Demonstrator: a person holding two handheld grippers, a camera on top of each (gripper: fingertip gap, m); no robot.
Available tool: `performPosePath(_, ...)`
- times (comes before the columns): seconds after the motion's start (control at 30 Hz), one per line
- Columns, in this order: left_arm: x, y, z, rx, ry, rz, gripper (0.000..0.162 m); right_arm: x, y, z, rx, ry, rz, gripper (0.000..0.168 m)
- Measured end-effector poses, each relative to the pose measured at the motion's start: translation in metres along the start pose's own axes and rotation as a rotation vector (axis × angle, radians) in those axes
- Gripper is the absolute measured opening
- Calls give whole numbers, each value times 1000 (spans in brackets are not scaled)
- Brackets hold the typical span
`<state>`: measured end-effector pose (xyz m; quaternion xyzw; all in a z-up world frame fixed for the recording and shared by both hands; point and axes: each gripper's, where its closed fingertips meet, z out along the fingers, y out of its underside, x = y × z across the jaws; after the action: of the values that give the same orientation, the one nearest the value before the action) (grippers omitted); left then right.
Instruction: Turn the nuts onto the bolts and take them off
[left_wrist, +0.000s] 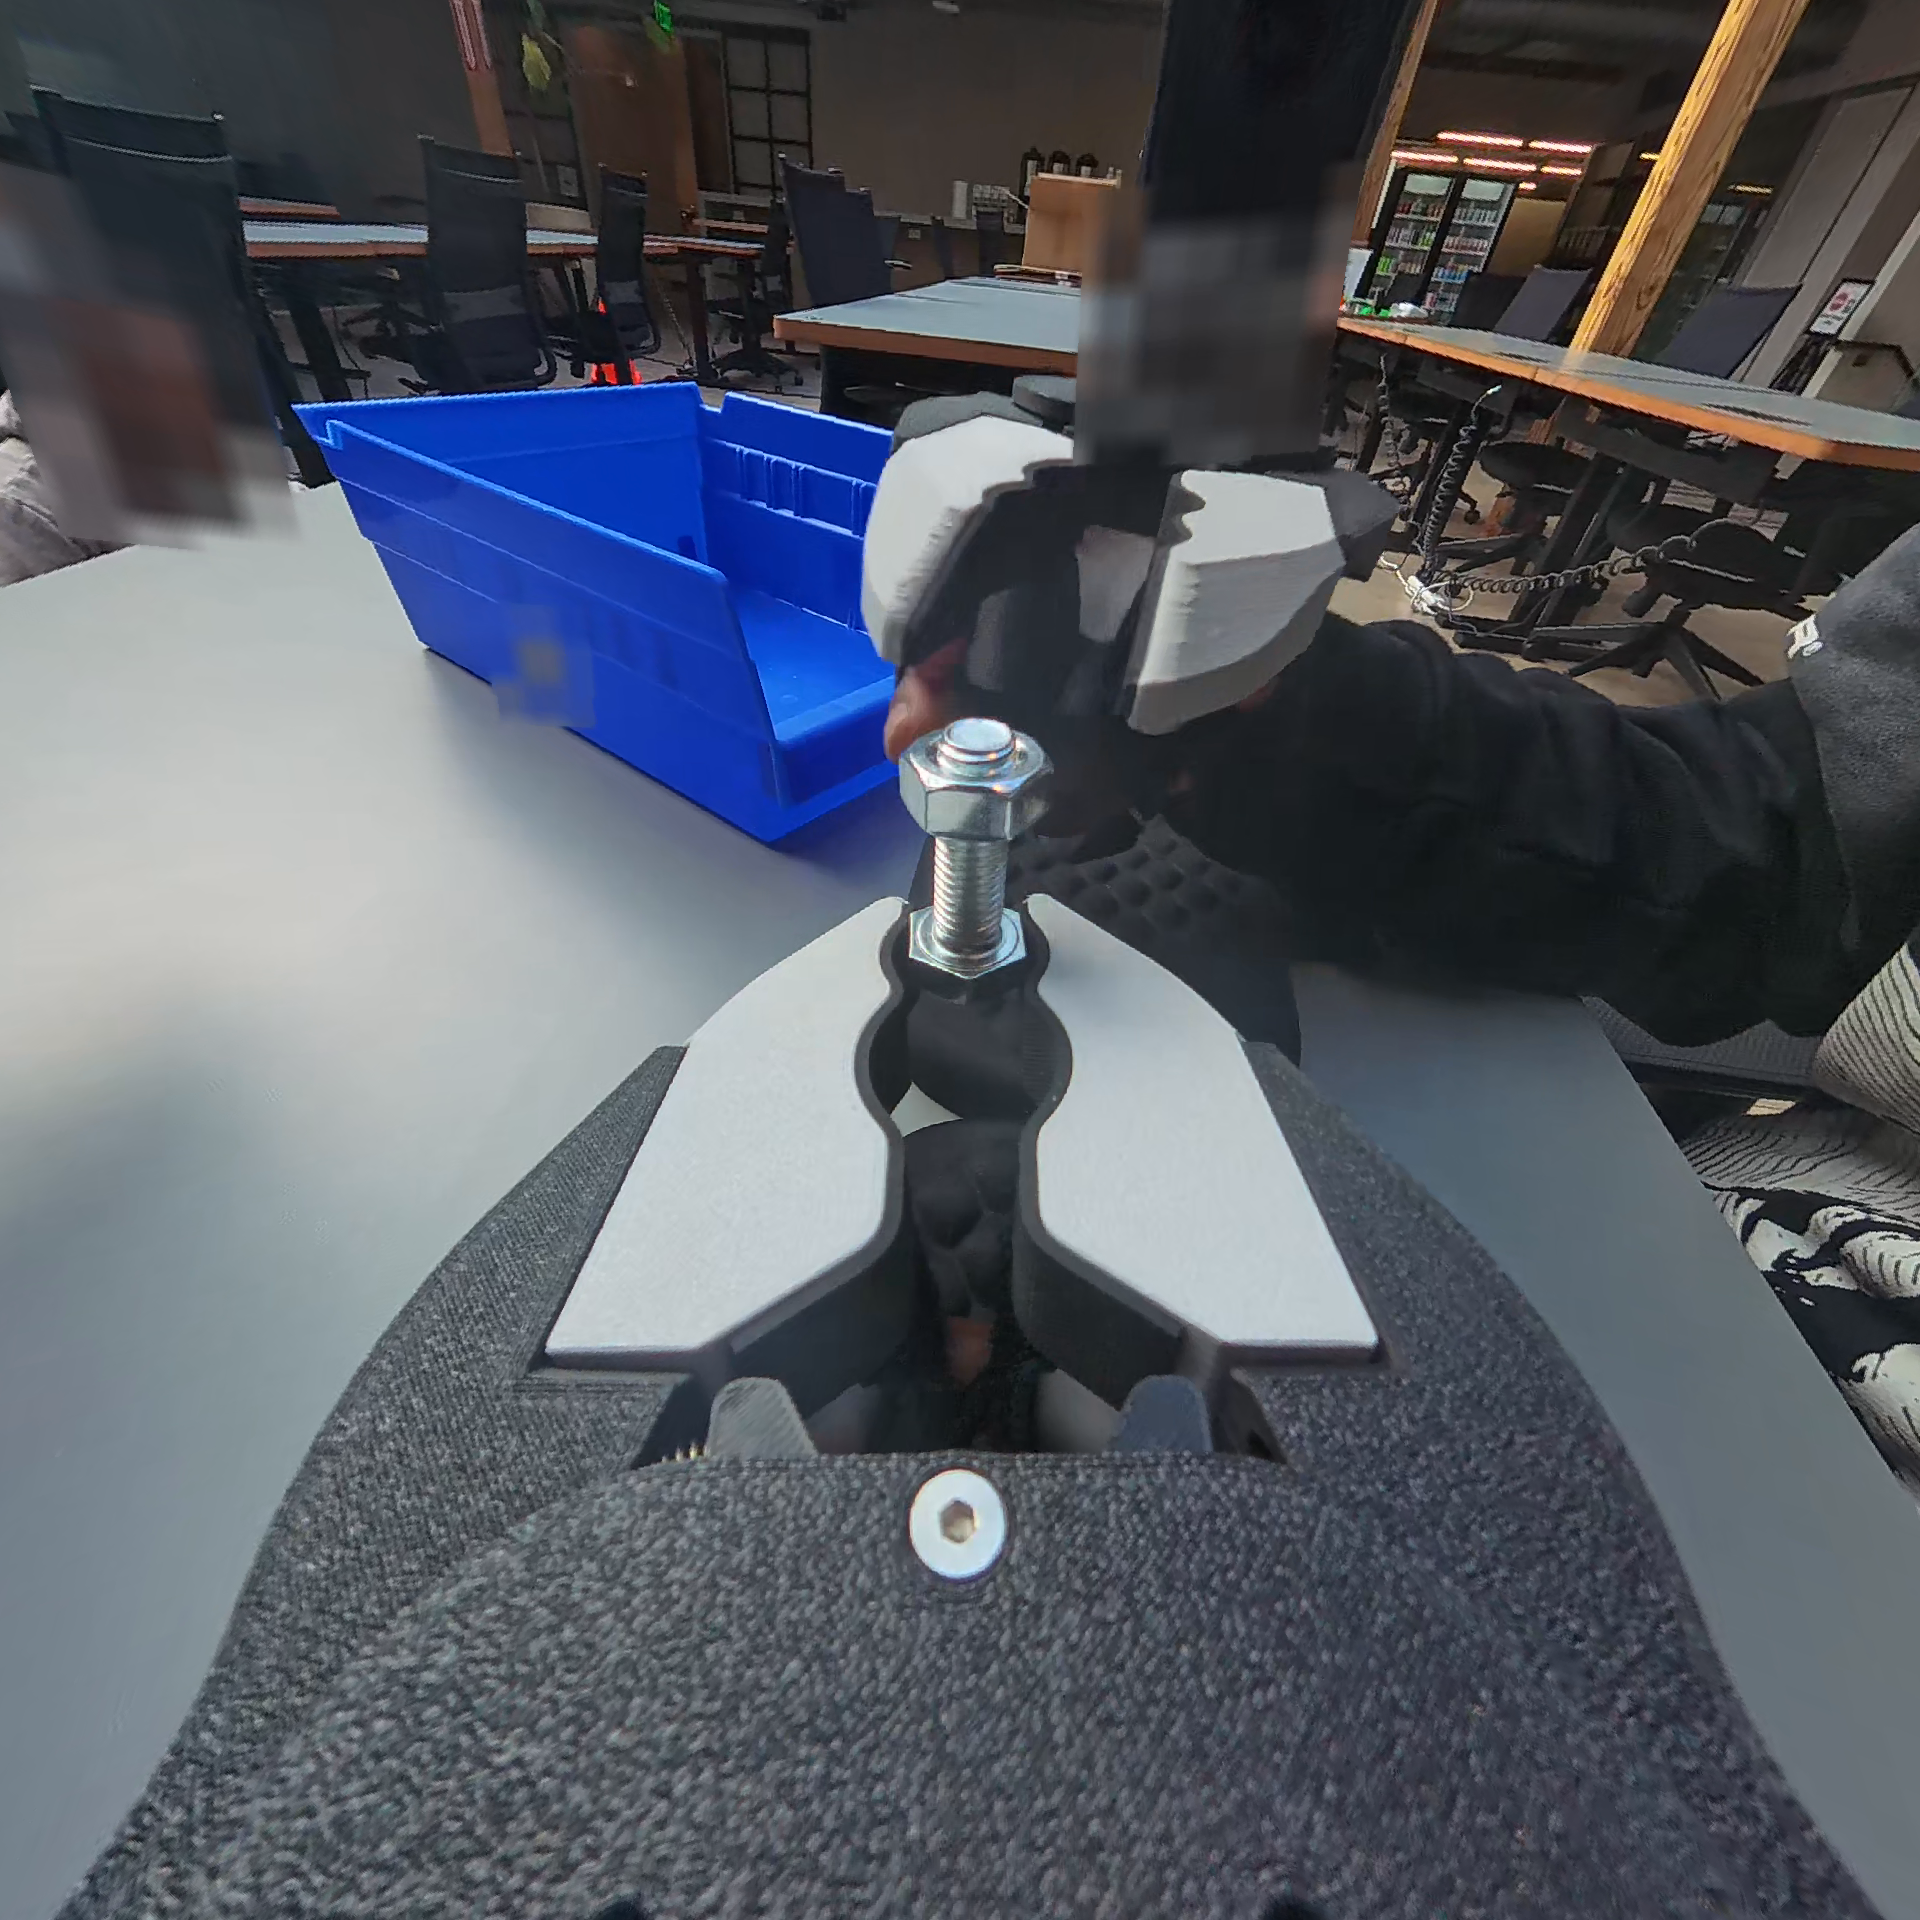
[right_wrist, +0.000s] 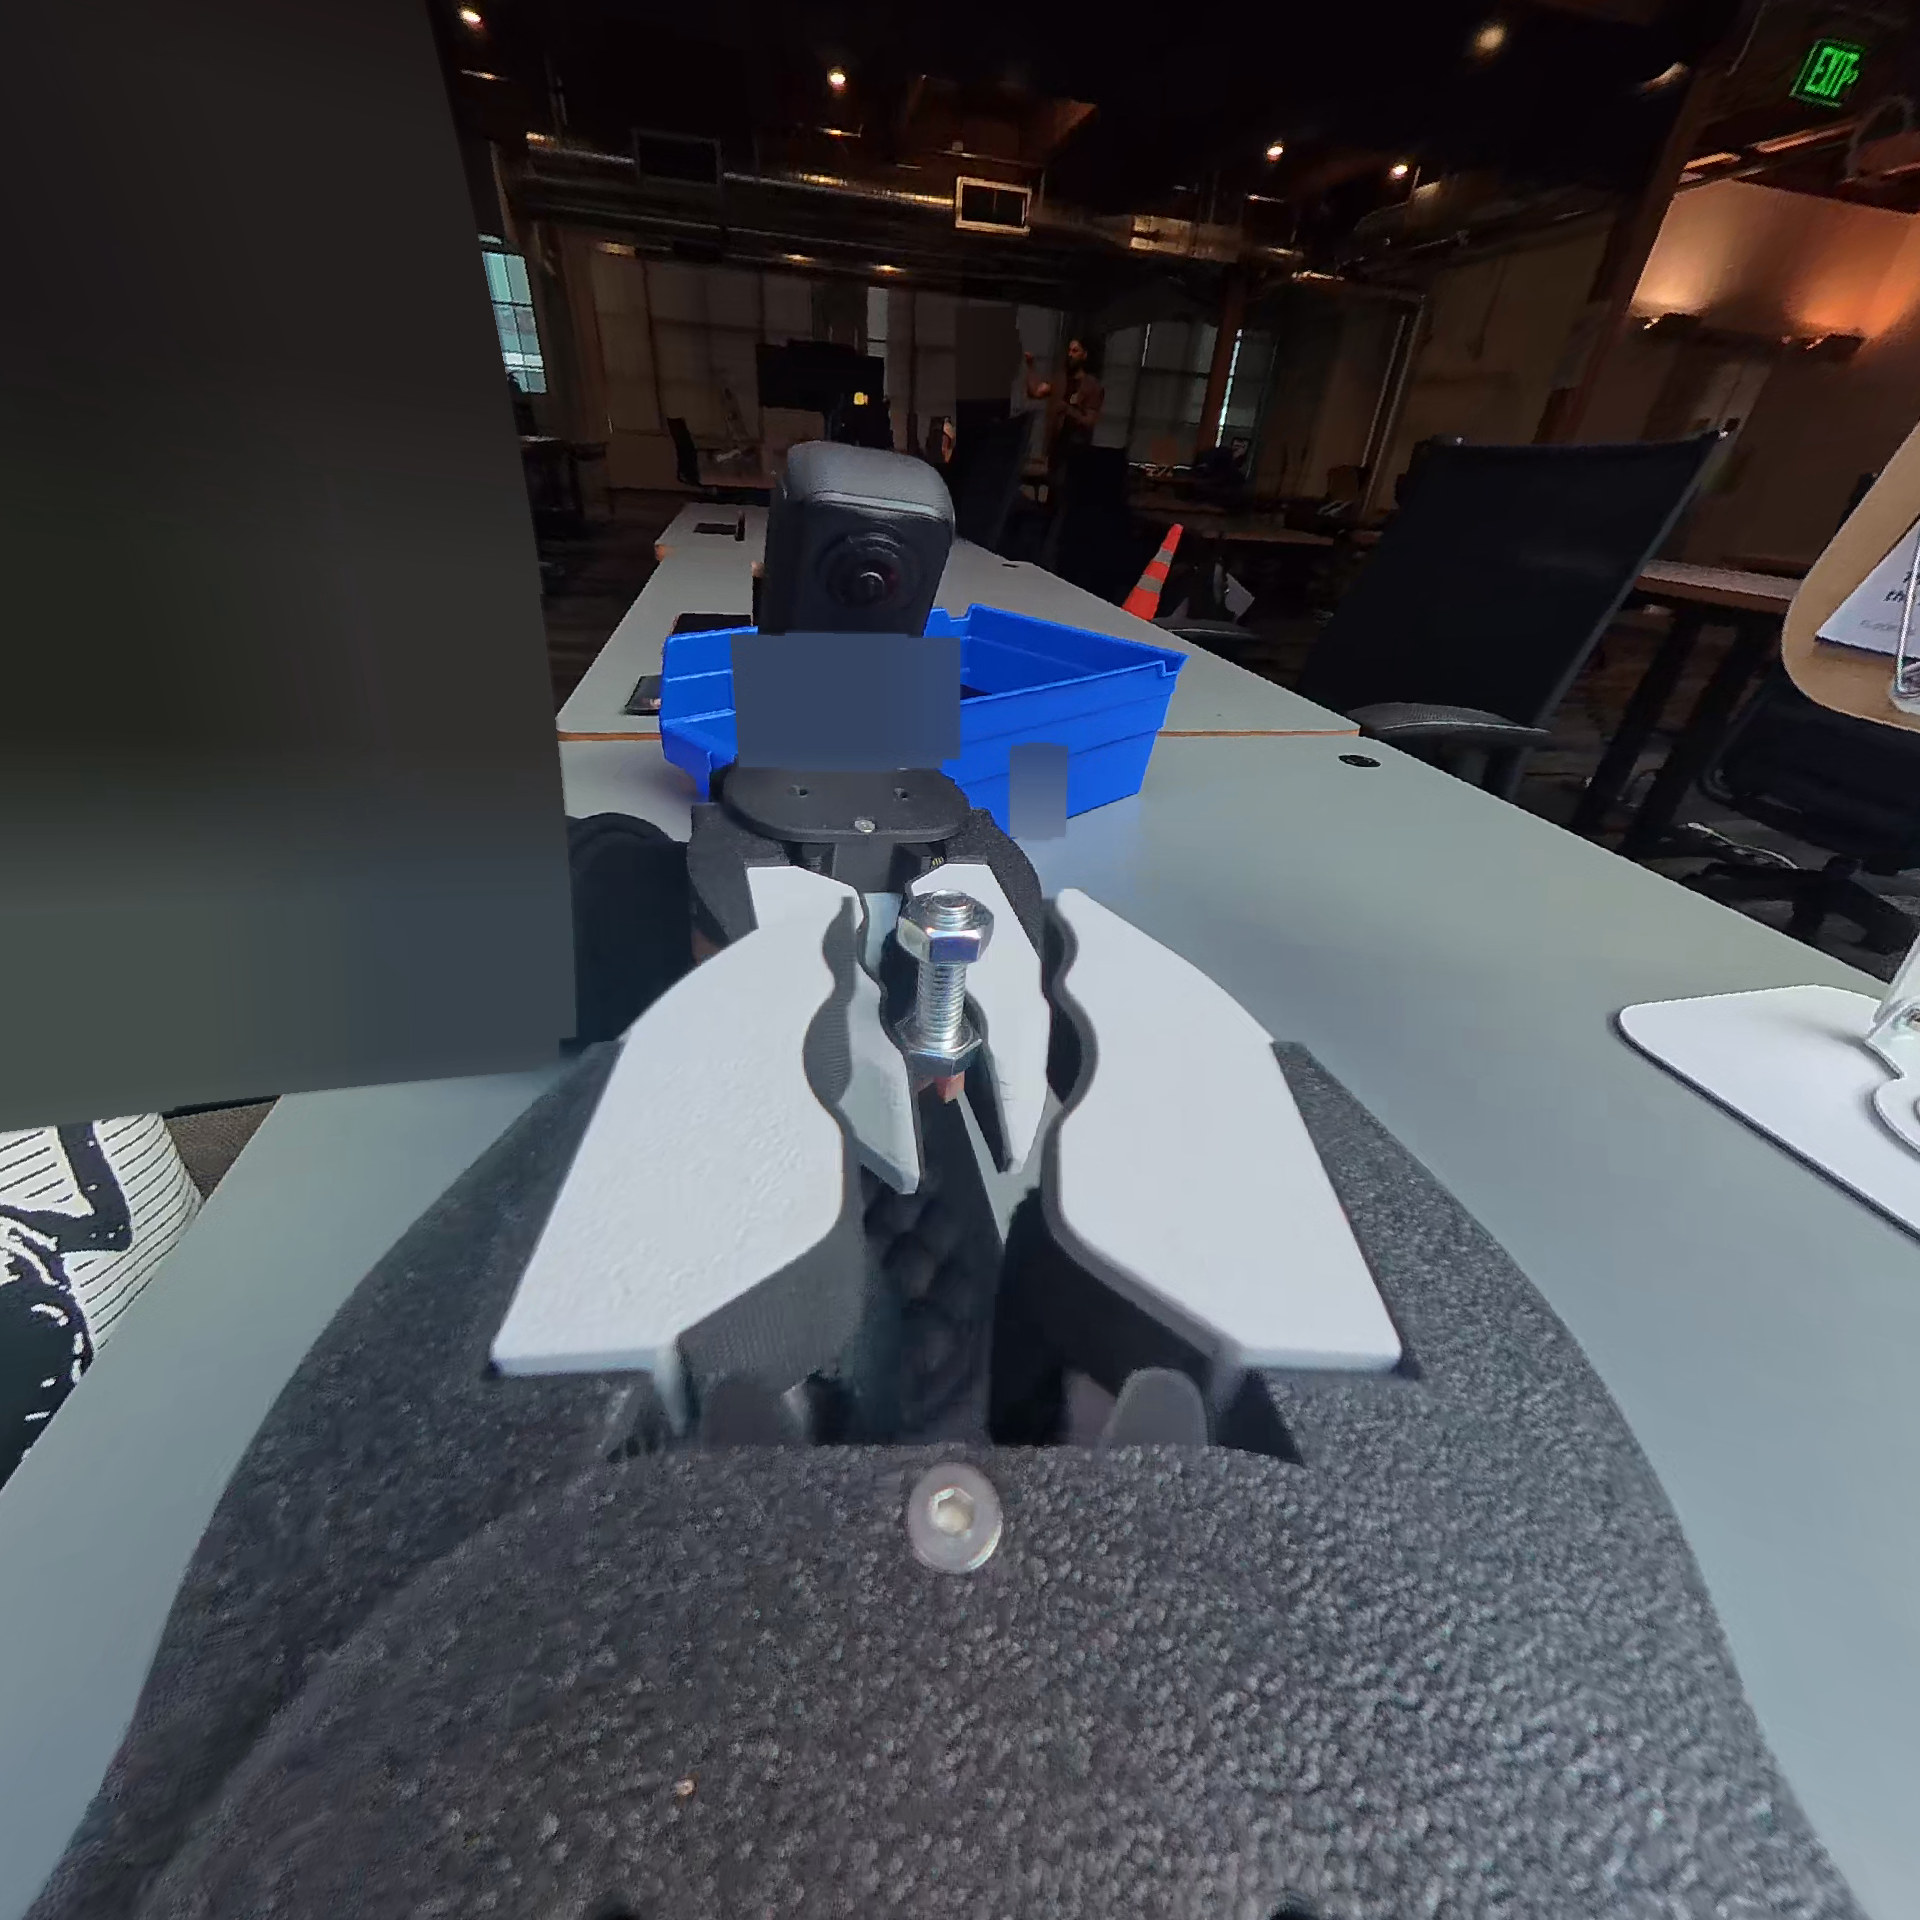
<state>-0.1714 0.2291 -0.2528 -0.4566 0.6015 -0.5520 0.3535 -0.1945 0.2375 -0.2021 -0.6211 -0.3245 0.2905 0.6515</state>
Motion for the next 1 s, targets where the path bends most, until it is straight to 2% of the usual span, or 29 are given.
performPosePath(0.07,0,1,1,-6,-1,5,17,-2,4,6,-8,-4,11,53)
performPosePath(0.13,2,2,2,-17,4,17,17,-6,9,14,-23,-22,25,64)
performPosePath(0.3,6,5,4,-40,17,35,17,-19,17,26,-47,-78,27,67)
performPosePath(0.4,6,6,4,-46,20,37,17,-24,19,28,-56,-98,25,65)
performPosePath(0.6,4,3,2,-25,11,23,17,-17,16,20,-55,-74,8,48)
performPosePath(0.83,2,1,1,-12,7,14,17,-8,10,4,-66,-46,-12,23)
performPosePath(0.9,2,1,1,-11,6,11,17,-8,8,-1,-65,-60,-17,9)
performPosePath(1.0,2,2,1,-12,6,12,17,-6,1,-7,-34,-51,-11,7)
